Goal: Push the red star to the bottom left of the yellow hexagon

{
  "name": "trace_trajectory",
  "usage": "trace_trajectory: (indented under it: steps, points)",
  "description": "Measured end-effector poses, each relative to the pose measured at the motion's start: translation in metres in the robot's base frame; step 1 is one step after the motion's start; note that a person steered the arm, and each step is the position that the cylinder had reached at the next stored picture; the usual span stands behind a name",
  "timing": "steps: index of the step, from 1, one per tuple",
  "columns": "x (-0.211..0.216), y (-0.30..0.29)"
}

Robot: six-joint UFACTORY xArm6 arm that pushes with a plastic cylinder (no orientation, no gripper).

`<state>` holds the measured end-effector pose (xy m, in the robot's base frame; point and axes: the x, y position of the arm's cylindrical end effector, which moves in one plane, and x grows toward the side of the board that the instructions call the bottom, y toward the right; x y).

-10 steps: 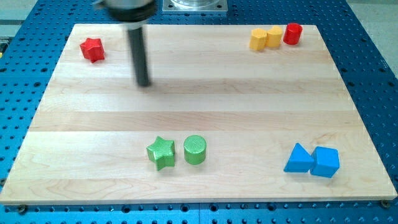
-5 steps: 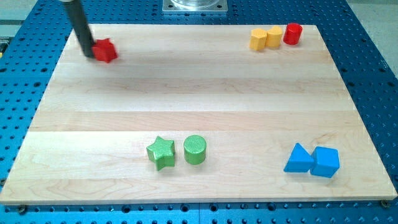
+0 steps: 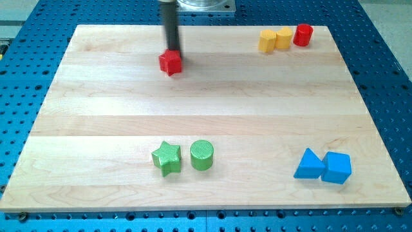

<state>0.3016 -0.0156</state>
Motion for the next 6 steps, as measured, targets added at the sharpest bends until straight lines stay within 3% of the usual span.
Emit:
trace_trajectory:
  steps: [2,3,5,6]
  points:
    - [-0.015,-0.085]
    - [0.035,-0.069]
    - [0.064,0.098]
    - [0.063,0.026]
